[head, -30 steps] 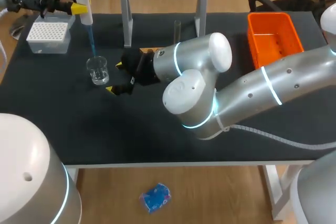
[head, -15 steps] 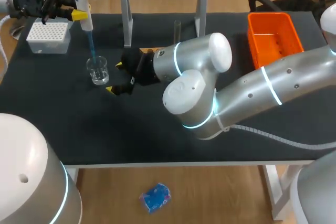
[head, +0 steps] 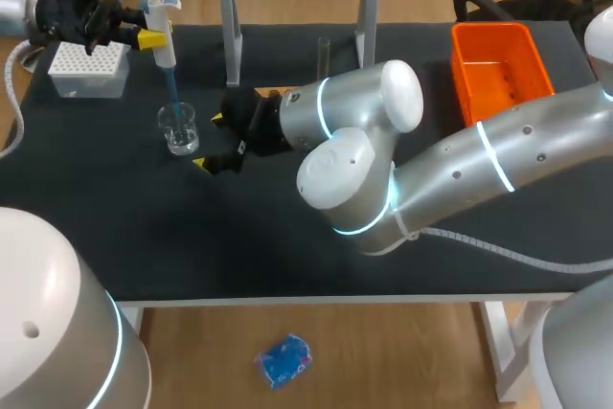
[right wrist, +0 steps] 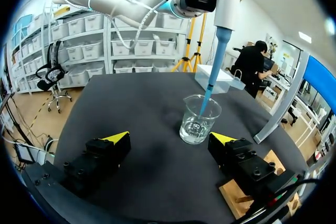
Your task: Invert the test tube, pick up the pipette, mount the tip to pipette, aspirate from beaker and dispense into the tube, eject the tip, return the pipette, and cap with the stopper.
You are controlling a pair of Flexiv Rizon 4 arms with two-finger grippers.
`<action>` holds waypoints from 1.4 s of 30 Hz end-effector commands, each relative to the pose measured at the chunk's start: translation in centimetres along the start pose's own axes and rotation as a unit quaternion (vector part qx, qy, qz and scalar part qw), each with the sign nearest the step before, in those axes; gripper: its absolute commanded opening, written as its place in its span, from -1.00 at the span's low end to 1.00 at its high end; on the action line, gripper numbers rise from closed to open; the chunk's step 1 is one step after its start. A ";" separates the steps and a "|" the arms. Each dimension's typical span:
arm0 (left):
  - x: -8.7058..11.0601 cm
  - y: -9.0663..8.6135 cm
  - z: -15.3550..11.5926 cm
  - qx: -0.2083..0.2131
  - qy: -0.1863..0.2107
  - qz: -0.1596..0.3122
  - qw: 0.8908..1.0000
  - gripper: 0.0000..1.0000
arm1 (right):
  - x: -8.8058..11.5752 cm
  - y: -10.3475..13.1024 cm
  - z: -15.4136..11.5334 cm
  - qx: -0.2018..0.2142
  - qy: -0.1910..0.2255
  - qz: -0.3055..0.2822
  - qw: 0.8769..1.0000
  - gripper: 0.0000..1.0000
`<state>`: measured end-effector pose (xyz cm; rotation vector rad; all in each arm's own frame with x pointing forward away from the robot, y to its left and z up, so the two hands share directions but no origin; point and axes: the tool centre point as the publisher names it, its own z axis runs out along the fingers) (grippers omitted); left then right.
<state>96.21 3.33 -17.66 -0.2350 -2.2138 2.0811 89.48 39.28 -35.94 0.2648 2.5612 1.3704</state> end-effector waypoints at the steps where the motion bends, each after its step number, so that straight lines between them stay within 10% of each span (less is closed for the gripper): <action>1: -0.5 0.8 -0.3 0.006 0.007 -0.005 1.000 -1.00 | 0.1 -0.1 0.3 -0.002 -0.001 0.000 1.000 1.00; 42: -0.1 4.5 -0.1 0.014 -0.004 -0.012 1.000 -1.00 | 0.1 -0.1 0.3 -0.002 -0.001 0.000 1.000 1.00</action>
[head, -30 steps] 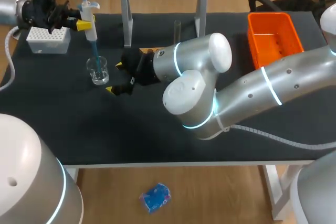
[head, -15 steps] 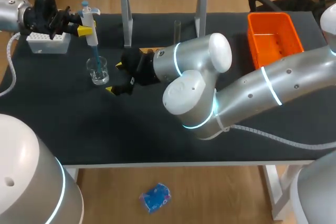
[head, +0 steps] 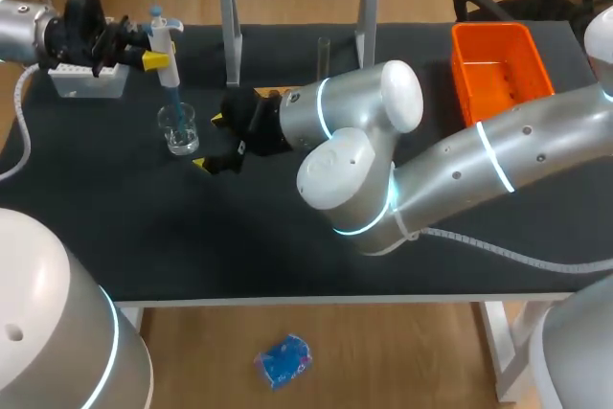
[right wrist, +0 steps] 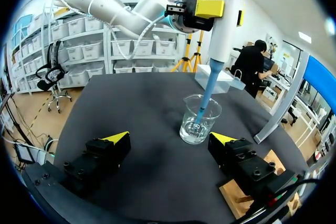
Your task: Invert the test tube, pick up the pipette, mount the tip to pipette, aspirate from beaker and dispense into the tube, eject the tip, return the pipette, and cap with the stopper.
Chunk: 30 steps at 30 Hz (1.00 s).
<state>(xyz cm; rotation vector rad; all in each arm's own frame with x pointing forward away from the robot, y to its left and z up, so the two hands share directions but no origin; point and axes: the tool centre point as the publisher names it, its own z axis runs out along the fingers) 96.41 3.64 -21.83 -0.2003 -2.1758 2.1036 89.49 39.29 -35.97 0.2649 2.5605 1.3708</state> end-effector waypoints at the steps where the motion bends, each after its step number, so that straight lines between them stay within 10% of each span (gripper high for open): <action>1: -0.1 0.4 -0.1 0.000 -0.003 -0.001 1.000 -1.00 | 0.1 -0.1 0.2 -0.002 -0.001 0.000 1.000 1.00; 30: -0.1 0.3 -0.6 -0.002 -0.022 0.009 1.000 -1.00 | 0.1 -0.1 0.2 -0.002 -0.001 0.000 1.000 1.00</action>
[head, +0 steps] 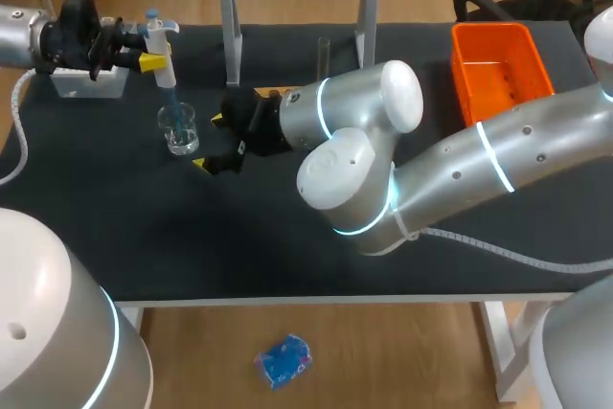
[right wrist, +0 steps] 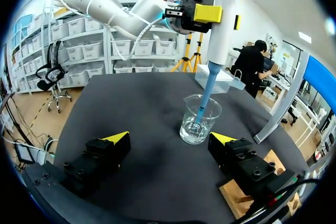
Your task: Invert the test tube, pick up the pipette, mount the tip to pipette, aspirate from beaker and dispense into the tube, eject the tip, return the pipette, and cap with the stopper.
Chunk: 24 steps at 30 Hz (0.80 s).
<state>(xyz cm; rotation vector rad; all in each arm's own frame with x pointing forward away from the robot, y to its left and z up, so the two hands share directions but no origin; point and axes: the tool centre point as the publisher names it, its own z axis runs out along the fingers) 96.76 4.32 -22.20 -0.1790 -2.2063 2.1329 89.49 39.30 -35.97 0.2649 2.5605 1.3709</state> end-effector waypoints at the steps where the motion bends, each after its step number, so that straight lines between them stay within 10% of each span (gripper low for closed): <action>1: 0.2 -0.1 0.1 -0.001 -0.002 0.001 1.000 -1.00 | 0.1 -0.1 0.2 -0.002 -0.001 0.000 1.000 1.00; 16: 0.2 -0.1 0.1 -0.002 -0.003 0.001 1.000 -1.00 | 0.0 -0.1 0.0 -0.001 -0.001 -0.001 1.000 1.00; 24: 0.2 -0.1 0.1 -0.002 -0.003 0.001 1.000 -1.00 | 0.1 2.0 -5.3 -0.020 0.005 -0.002 1.000 1.00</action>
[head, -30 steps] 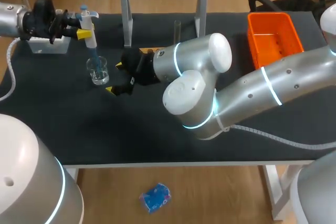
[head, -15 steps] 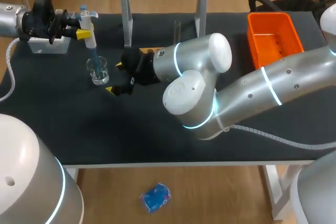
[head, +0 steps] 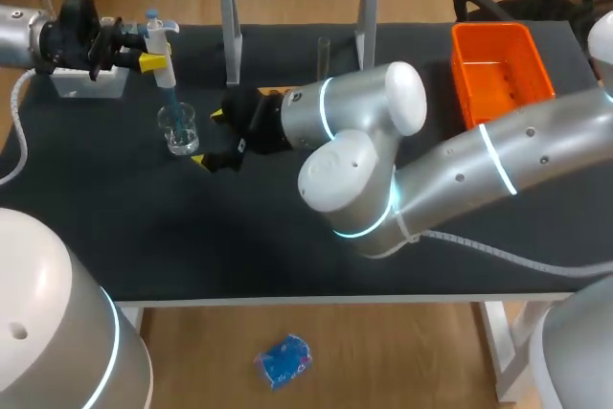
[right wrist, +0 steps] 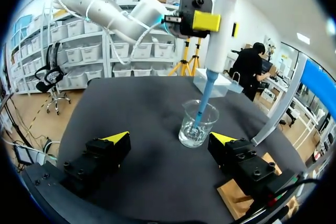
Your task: Invert the test tube, pick up the pipette, mount the tip to pipette, aspirate from beaker and dispense into the tube, eject the tip, return the pipette, and cap with the stopper.
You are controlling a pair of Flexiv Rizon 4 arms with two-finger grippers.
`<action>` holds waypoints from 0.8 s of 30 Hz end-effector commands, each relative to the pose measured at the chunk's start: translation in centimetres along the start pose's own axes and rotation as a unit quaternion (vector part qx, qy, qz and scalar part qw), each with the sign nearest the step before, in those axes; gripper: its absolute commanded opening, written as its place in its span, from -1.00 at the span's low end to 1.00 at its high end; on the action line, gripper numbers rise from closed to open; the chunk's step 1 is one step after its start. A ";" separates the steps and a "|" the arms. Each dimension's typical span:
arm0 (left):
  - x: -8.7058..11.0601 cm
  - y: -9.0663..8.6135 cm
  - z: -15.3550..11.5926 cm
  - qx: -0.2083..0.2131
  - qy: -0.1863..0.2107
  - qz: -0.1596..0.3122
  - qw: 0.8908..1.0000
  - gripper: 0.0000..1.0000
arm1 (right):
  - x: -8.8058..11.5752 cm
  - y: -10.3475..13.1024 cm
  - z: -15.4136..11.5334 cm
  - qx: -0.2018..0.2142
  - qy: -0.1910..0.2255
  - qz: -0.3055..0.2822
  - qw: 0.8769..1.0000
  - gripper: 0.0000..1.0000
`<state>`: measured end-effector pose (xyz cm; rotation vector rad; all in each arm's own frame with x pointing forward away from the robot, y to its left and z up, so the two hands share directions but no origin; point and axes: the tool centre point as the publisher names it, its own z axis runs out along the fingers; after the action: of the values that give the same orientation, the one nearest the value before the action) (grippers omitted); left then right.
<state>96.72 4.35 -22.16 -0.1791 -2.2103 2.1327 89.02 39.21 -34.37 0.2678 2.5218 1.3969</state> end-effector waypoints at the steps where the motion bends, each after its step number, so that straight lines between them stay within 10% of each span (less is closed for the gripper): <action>1: 0.1 -0.1 0.1 -0.001 -0.002 0.001 1.000 -1.00 | -0.1 1.3 -4.8 -0.013 0.020 0.002 1.000 1.00; 24: 0.1 -0.1 0.1 -0.001 -0.002 0.001 1.000 -1.00 | -1.6 8.4 -14.2 -0.042 0.120 -0.024 0.992 1.00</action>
<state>96.71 4.35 -22.13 -0.1790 -2.2107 2.1323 87.41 36.45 -23.02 0.1737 2.4330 1.5715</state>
